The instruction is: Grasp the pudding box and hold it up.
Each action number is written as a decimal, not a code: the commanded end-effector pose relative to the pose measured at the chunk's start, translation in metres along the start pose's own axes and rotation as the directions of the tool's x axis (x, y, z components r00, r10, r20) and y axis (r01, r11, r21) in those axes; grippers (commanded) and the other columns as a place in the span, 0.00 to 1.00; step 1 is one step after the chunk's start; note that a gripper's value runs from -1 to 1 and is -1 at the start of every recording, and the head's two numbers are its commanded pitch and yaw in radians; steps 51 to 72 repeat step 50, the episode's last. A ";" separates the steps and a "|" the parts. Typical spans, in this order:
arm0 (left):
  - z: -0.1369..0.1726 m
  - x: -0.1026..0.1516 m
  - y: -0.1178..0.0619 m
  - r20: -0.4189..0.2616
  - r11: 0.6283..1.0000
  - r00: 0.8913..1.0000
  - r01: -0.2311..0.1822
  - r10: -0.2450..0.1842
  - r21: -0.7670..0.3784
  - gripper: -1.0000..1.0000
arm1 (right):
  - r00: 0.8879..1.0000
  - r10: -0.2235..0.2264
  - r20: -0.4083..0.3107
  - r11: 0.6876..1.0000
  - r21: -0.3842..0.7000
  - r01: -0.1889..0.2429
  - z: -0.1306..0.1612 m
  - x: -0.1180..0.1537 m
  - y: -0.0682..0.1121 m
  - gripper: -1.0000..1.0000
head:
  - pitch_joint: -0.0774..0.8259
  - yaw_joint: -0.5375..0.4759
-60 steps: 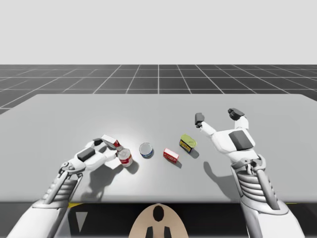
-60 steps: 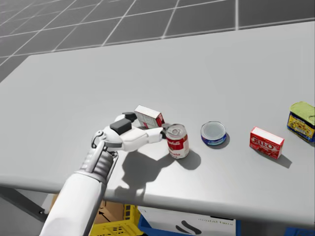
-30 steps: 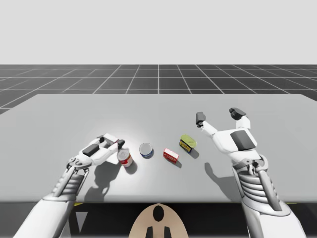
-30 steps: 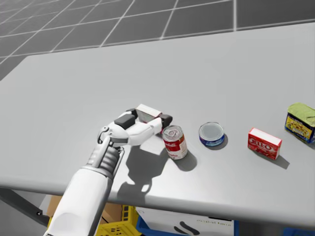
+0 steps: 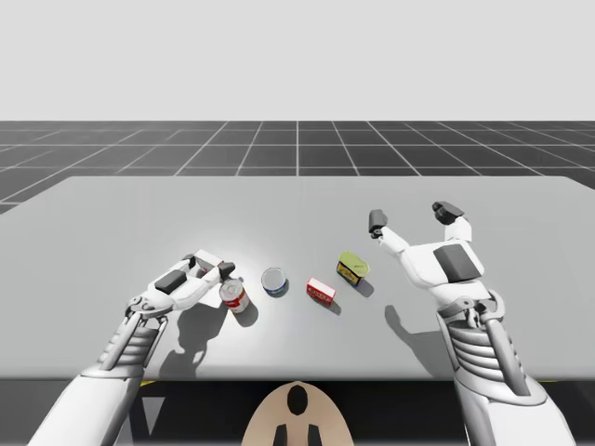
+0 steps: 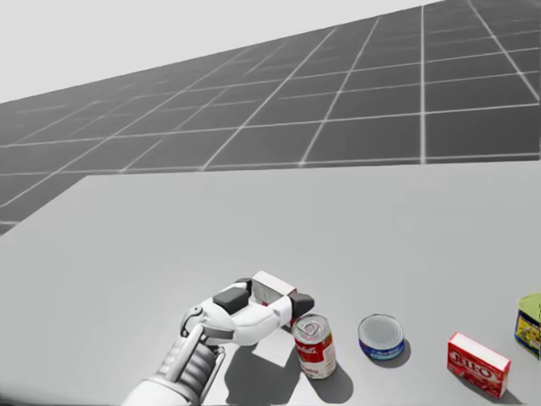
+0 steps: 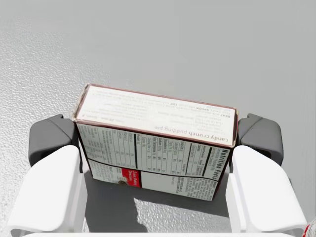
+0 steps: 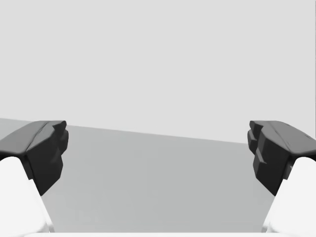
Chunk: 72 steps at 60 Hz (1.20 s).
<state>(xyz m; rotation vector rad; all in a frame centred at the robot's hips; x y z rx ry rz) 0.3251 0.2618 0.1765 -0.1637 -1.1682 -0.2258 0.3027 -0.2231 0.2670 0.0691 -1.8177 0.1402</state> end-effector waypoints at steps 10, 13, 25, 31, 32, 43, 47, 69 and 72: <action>0.003 0.002 -0.004 -0.012 1.000 1.000 0.003 -0.003 -0.017 0.97 | 0.999 -0.031 -0.017 0.999 0.015 0.031 -0.001 -0.001 -0.001 0.00 | 0.43 0.91; 0.006 0.008 -0.004 -0.008 1.000 1.000 0.024 -0.024 -0.019 0.97 | 0.998 -0.057 -0.036 0.998 0.019 0.058 -0.001 -0.002 -0.001 0.00 | 0.43 0.91; 0.022 0.054 -0.004 0.060 0.998 0.996 0.061 -0.060 -0.015 0.97 | 0.996 -0.070 -0.054 0.997 0.011 0.071 -0.004 -0.005 -0.004 0.00 | 0.42 0.90; 0.035 0.085 -0.006 0.119 0.997 0.990 0.081 -0.080 -0.006 0.97 | 0.994 -0.088 -0.070 0.996 0.021 0.090 -0.003 -0.005 -0.005 0.00 | 0.41 0.90; 0.036 0.088 -0.006 0.125 0.996 0.989 0.084 -0.083 -0.005 0.97 | 0.992 -0.098 -0.076 0.995 0.026 0.100 -0.003 -0.005 -0.005 0.00 | 0.41 0.90; 0.066 0.144 -0.014 0.241 0.992 0.962 0.128 -0.127 0.012 0.96 | 0.989 -0.125 -0.081 0.991 0.043 0.129 -0.002 -0.004 -0.008 0.00 | 0.40 0.90; 0.078 0.163 -0.019 0.290 0.988 0.945 0.152 -0.151 0.020 0.97 | 0.987 -0.128 -0.094 0.990 0.039 0.132 -0.003 -0.005 -0.010 0.00 | 0.39 0.89; 0.087 0.177 -0.024 0.346 0.984 0.922 0.177 -0.177 0.031 0.97 | 0.988 -0.127 -0.093 0.990 0.043 0.131 -0.003 -0.005 -0.011 0.00 | 0.39 0.89; 0.087 0.177 -0.024 0.346 0.984 0.922 0.177 -0.177 0.031 0.97 | 0.988 -0.127 -0.093 0.990 0.043 0.131 -0.003 -0.005 -0.011 0.00 | 0.39 0.89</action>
